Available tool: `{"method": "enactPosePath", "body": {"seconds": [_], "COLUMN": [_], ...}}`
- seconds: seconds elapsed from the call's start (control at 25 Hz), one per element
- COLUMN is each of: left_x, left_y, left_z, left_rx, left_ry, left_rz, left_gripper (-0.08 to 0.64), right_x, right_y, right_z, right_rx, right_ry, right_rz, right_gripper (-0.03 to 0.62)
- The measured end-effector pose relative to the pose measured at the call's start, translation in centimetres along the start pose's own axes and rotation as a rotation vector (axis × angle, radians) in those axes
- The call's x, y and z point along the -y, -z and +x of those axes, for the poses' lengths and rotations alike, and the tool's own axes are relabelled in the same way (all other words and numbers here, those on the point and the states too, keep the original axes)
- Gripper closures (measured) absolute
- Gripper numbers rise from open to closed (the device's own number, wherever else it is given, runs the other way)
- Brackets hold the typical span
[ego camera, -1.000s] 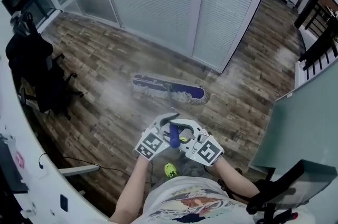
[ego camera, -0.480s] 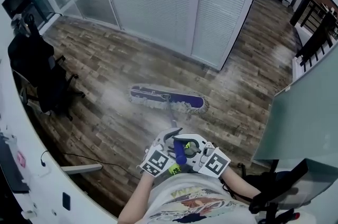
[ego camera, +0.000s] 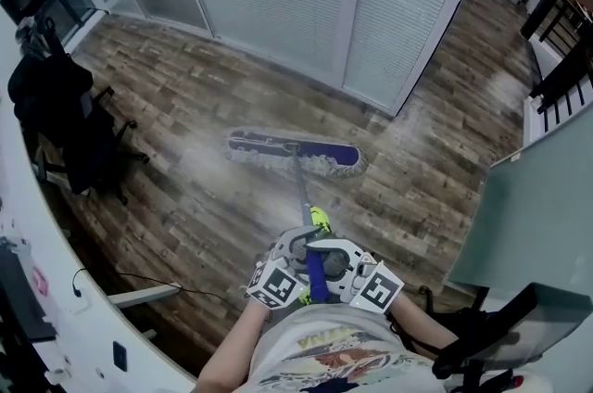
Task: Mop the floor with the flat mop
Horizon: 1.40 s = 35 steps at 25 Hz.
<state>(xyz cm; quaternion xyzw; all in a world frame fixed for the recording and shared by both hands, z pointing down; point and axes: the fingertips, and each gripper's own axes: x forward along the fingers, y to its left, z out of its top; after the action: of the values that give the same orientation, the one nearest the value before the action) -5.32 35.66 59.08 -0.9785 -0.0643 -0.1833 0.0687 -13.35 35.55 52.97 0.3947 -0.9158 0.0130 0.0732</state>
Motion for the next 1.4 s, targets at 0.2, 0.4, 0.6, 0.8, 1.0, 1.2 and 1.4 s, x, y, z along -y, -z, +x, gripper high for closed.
{"method": "enactPosePath", "body": {"seconds": [0.2, 0.4, 0.6, 0.8, 1.0, 1.2, 1.4], "left_x": [-10.3, -22.8, -34.9, -44.4, -47.1, -44.6, -38.7], "left_y": [0.3, -0.1, 0.0, 0.7, 1.1, 2.1, 2.3], "left_z": [4.7, 11.2, 16.8, 20.2, 20.6, 18.4, 14.3], "left_rx": [0.002, -0.009, -0.017, -0.016, -0.021, -0.008, 0.005], "left_ry": [-0.01, -0.022, -0.024, -0.035, -0.035, -0.052, -0.062], "left_rz": [0.014, 0.016, 0.015, -0.002, -0.021, -0.085, -0.093], "left_gripper": [0.42, 0.417, 0.41, 0.402, 0.4, 0.386, 0.385], "right_x": [10.7, 24.5, 37.3, 46.6, 49.0, 45.3, 38.1], "right_y": [0.8, 1.0, 1.8, 2.5, 2.3, 2.8, 2.1], "right_z": [3.1, 5.8, 9.4, 13.1, 14.6, 15.1, 14.4], "right_rx": [0.014, 0.058, 0.08, 0.085, 0.098, 0.047, 0.028], "right_ry": [0.004, 0.016, 0.029, 0.03, 0.044, 0.015, -0.003], "right_rz": [-0.01, -0.013, -0.009, -0.03, 0.021, 0.024, 0.018], "right_gripper": [0.399, 0.399, 0.397, 0.396, 0.394, 0.396, 0.396]}}
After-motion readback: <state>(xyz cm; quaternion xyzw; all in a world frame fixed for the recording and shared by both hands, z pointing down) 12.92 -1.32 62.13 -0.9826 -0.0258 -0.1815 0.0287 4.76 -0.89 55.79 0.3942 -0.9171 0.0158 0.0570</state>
